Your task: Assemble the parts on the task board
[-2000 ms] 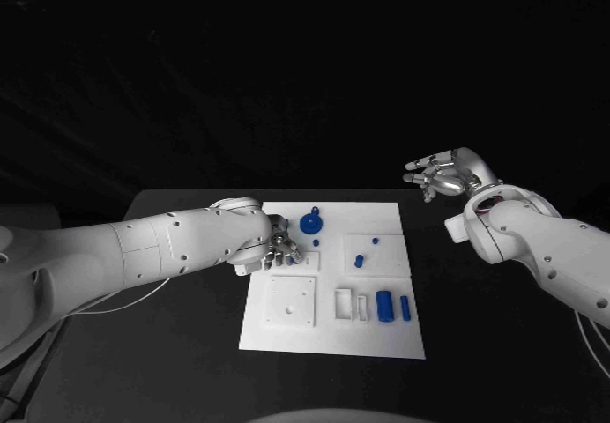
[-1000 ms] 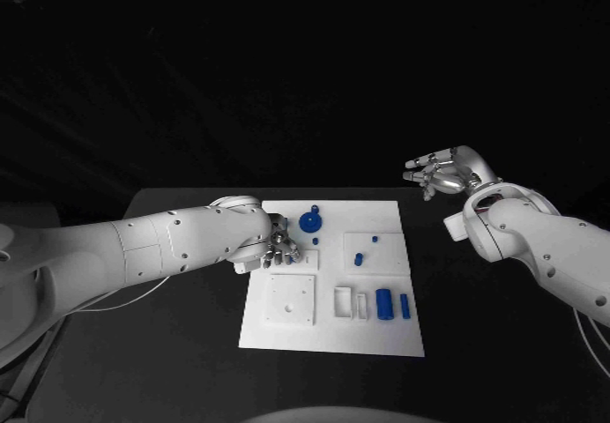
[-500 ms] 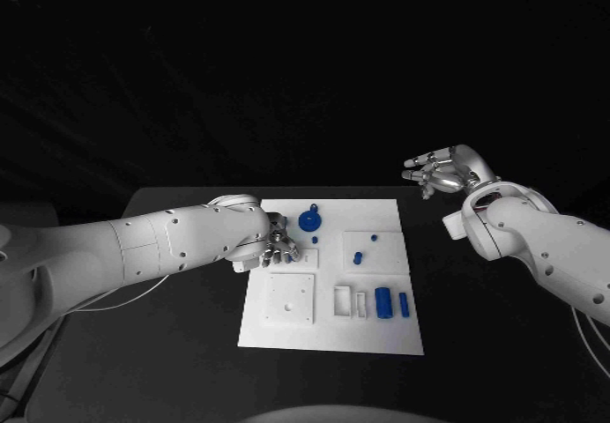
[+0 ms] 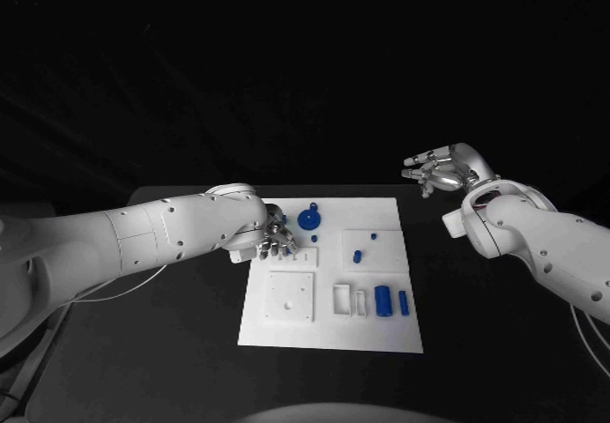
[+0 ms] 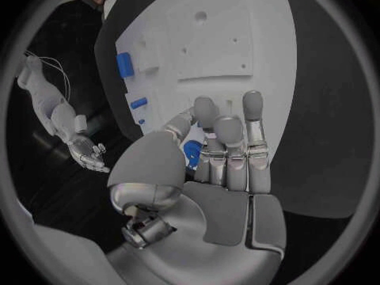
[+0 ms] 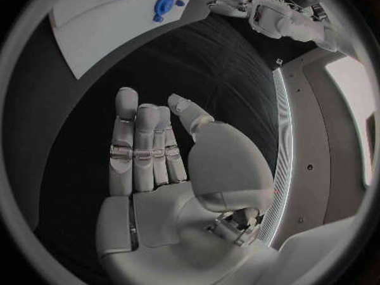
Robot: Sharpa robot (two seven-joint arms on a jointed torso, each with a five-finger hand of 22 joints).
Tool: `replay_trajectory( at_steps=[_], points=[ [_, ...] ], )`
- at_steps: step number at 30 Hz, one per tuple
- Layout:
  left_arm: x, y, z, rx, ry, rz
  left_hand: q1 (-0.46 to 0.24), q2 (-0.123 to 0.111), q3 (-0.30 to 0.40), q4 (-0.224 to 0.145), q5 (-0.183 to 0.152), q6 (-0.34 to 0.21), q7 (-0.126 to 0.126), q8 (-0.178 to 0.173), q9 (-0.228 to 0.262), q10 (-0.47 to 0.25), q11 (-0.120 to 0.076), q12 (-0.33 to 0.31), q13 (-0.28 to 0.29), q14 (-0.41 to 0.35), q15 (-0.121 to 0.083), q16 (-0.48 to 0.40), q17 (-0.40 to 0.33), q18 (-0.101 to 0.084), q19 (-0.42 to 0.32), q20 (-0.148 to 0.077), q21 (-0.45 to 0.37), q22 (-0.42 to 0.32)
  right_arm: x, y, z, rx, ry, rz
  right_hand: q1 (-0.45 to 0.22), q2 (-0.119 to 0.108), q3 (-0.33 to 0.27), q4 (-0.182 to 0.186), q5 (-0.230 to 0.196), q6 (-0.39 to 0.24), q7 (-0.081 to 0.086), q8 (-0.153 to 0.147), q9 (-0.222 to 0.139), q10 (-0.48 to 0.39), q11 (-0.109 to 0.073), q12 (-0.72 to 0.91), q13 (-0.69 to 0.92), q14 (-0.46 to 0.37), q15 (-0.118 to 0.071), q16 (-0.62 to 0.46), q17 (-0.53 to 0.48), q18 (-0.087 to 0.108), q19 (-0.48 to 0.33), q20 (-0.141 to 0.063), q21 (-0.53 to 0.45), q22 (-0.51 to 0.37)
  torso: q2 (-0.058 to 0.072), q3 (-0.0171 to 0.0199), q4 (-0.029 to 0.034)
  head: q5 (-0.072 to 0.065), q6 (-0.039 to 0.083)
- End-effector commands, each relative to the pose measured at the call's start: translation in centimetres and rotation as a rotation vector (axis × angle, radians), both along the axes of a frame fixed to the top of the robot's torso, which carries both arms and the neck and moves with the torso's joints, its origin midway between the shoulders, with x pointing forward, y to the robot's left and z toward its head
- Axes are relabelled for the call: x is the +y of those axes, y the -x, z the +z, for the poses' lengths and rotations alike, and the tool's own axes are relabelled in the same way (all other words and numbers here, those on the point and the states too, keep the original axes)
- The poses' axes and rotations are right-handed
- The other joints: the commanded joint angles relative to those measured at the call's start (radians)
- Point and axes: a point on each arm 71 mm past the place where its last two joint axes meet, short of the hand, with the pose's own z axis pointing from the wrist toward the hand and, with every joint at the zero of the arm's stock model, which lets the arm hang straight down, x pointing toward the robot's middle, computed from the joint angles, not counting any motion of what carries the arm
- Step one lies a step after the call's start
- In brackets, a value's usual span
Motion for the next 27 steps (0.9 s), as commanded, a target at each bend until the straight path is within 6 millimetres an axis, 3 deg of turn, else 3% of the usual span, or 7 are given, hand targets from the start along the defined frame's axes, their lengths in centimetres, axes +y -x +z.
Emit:
replay_trajectory(
  at_steps=[1,13,16,27],
  points=[
    [-0.3,0.2,0.0,0.072,-0.005,-0.032,0.003,0.0,0.089,-0.094,0.026,0.147,-0.113,0.004,0.0,0.014,-0.036,-0.002,0.0,-0.001,-0.004,0.007,0.002,-0.008,-0.009,-0.002,0.006,0.017,0.1,0.0,-0.1,0.009,0.0,0.01,-0.009,0.003,0.003,-0.006,0.004,-0.002,-0.001,-0.003,0.0,0.005,-0.001,0.002,-0.001,-0.007,-0.001,-0.002,-0.001,0.007,0.009,0.001,-0.003,0.009,0.0,0.0001,-0.0001,-0.001,0.0],
    [-0.7,-0.6,1.2,0.148,0.002,-0.047,0.001,-0.001,0.093,-0.096,0.04,0.148,-0.113,0.003,0.0,0.014,-0.037,0.0,0.002,-0.003,-0.004,0.01,0.006,-0.01,-0.011,-0.004,0.009,0.017,0.3,-0.2,-0.3,0.019,0.0,0.013,-0.01,0.005,0.003,-0.007,0.002,-0.003,0.0,-0.003,0.0,0.004,-0.001,0.003,-0.003,-0.008,0.0,-0.002,-0.001,0.007,0.01,0.001,-0.006,0.01,0.0,0.002,0.0002,0.0,-0.002],
    [-1.0,-0.9,1.3,0.161,0.006,-0.045,0.001,-0.001,0.093,-0.096,0.04,0.148,-0.113,0.003,0.0,0.014,-0.037,0.0,0.002,-0.003,-0.004,0.01,0.006,-0.01,-0.011,-0.004,0.009,0.017,0.4,-0.2,-0.3,0.021,-0.001,0.014,-0.01,0.005,0.003,-0.007,0.002,-0.003,0.0,-0.003,0.0,0.004,-0.001,0.003,-0.003,-0.008,0.0,-0.002,-0.001,0.007,0.01,0.001,-0.006,0.01,0.0,0.0005,-0.0003,0.001,-0.004],
    [-1.6,-1.7,1.4,0.163,-0.018,-0.052,-0.002,0.003,0.094,-0.096,0.043,0.147,-0.113,0.004,0.004,0.014,-0.037,0.001,0.005,-0.003,-0.004,0.012,0.009,-0.012,-0.013,-0.006,0.013,0.017,0.6,-0.2,-0.4,0.026,-0.002,0.018,-0.01,0.006,0.004,-0.008,0.002,-0.004,0.0,-0.003,0.0,0.002,-0.001,0.005,-0.005,-0.009,0.0,-0.002,-0.001,0.007,0.01,0.002,-0.008,0.012,0.0,0.0009,0.0002,0.004,-0.005]
  ],
)
